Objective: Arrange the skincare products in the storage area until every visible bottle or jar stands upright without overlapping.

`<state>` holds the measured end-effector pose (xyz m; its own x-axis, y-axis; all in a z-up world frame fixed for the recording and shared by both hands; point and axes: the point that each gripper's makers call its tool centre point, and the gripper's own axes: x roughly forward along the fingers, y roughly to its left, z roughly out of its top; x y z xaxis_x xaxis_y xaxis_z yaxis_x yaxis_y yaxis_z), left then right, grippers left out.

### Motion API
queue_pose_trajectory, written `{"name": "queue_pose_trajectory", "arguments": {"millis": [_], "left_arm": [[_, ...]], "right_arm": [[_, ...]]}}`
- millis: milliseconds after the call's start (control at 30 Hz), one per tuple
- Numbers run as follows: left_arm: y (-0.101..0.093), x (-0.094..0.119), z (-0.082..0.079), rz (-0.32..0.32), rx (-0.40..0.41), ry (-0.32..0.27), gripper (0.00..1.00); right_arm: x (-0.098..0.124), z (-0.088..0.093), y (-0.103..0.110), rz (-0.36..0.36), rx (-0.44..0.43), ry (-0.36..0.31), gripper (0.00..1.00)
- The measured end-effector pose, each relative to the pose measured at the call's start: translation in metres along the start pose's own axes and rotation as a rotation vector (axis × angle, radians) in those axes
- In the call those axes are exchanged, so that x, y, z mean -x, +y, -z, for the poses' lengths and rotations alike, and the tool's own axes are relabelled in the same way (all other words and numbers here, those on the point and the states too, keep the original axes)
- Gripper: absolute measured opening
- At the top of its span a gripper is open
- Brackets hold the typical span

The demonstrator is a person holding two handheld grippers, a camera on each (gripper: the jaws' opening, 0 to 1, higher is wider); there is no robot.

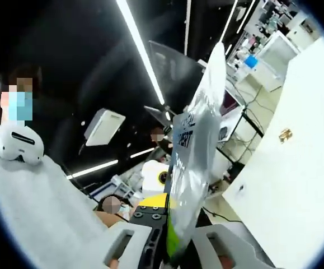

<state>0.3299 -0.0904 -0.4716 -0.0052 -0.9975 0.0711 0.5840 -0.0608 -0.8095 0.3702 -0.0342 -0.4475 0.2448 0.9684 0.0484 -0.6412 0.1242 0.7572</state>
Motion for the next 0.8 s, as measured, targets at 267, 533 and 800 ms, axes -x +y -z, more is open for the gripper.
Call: {"name": "queue_pose_trajectory", "arguments": {"millis": [267,533,800], "left_arm": [[0.002,0.007,-0.013,-0.001,0.003,-0.062,0.00],[0.004,0.008,-0.018,0.015,0.086,-0.093,0.01],[0.001,0.017,-0.031,0.047,0.100,-0.159,0.00]], "right_arm": [[0.030,-0.034,-0.016,0.050,-0.084,-0.129,0.00],[0.035,-0.025,-0.012,0.044,-0.119,-0.050,0.00],[0.043,-0.023,-0.012,0.014,-0.193,-0.026,0.00]]}}
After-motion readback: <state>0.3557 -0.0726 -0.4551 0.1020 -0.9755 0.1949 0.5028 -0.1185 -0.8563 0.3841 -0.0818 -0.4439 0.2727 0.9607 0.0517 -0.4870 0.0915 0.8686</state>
